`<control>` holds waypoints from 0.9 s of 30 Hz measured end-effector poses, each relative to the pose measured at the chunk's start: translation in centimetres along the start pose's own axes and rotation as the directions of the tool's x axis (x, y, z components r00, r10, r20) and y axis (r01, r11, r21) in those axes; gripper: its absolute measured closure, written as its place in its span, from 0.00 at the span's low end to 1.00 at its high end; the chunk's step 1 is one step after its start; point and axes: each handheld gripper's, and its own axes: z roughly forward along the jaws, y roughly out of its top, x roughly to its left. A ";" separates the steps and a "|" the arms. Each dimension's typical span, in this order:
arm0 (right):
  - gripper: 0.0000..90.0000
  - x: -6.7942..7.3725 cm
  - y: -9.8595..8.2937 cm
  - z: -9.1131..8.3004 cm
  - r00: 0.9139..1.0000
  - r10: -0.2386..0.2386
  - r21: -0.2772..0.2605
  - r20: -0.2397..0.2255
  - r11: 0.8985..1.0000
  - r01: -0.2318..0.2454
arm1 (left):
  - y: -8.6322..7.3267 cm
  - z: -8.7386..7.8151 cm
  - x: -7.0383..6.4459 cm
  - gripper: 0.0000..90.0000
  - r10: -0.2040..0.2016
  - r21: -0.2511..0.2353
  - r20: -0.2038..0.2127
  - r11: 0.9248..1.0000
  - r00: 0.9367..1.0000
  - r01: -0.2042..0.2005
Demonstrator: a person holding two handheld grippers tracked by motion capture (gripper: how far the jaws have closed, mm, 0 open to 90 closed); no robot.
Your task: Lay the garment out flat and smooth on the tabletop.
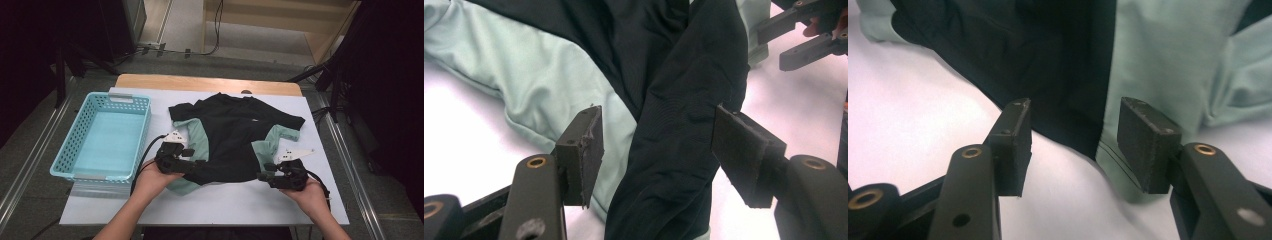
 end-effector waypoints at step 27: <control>0.80 -0.3 -0.6 3.7 0.993 -0.091 0.021 0.075 0.996 0.090 | -2.0 -1.5 0.0 0.42 -0.015 0.028 -0.027 0.999 1.000 0.016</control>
